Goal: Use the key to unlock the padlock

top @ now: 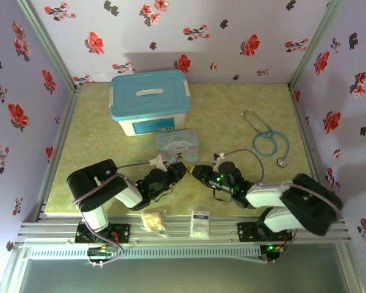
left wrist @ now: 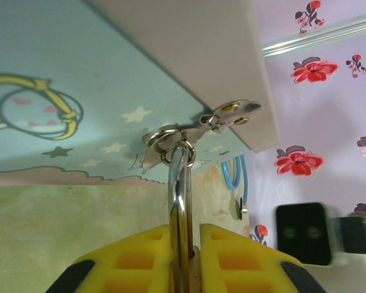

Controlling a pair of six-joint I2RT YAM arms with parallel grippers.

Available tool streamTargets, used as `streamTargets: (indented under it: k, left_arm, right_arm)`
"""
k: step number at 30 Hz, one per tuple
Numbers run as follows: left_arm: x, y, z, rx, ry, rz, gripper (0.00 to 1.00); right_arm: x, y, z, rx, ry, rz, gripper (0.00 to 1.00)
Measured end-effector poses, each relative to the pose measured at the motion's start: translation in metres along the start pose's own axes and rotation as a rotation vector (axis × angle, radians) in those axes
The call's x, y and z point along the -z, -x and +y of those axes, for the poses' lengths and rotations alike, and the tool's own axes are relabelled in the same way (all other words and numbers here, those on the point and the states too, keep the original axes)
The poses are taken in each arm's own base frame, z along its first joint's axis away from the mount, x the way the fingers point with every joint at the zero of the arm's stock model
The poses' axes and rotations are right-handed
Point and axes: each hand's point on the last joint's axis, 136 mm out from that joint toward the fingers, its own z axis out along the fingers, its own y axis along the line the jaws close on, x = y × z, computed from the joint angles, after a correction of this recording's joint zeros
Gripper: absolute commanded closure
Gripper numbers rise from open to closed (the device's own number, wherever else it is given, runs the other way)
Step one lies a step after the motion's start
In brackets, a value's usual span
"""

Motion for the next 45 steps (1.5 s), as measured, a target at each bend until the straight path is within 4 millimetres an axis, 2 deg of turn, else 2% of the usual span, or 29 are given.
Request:
streamTargets:
  k: [2, 5, 7, 10, 14, 16, 26, 31, 34, 45]
  left_arm:
    - [0.000, -0.001, 0.001, -0.001, 0.003, 0.003, 1.00]
    - [0.000, -0.002, 0.004, -0.002, 0.015, 0.007, 1.00]
    - [0.000, -0.003, 0.010, 0.001, 0.036, 0.013, 1.00]
    - [0.000, -0.007, 0.022, 0.008, 0.079, 0.028, 1.00]
    - [0.002, -0.011, 0.037, -0.003, 0.140, 0.044, 1.00]
    - [0.003, -0.011, 0.039, -0.006, 0.154, 0.050, 1.00]
    - [0.004, -0.012, 0.034, 0.000, 0.148, 0.060, 1.00]
    - [0.004, -0.013, 0.032, 0.013, 0.145, 0.066, 1.00]
    - [0.004, -0.014, 0.032, 0.022, 0.146, 0.070, 1.00]
    - [0.003, -0.020, 0.025, 0.058, 0.116, 0.099, 1.00]
  right_arm:
    - [0.007, 0.003, 0.011, 0.125, -0.057, -0.008, 0.43]
    - [0.020, 0.010, 0.022, 0.311, -0.135, -0.018, 0.35]
    - [0.026, 0.014, 0.018, 0.414, -0.196, -0.011, 0.35]
    - [0.028, 0.010, -0.003, 0.544, -0.308, 0.047, 0.35]
    - [0.022, -0.009, -0.032, 0.694, -0.427, 0.178, 0.43]
    - [0.017, -0.018, -0.040, 0.758, -0.457, 0.234, 0.46]
    - [0.000, -0.049, -0.034, 0.974, -0.412, 0.322, 0.50]
    - [-0.007, -0.051, -0.038, 1.041, -0.429, 0.317, 0.53]
    - [-0.009, -0.050, -0.042, 1.076, -0.451, 0.311, 0.59]
    - [-0.018, -0.042, -0.034, 1.145, -0.465, 0.250, 0.74]
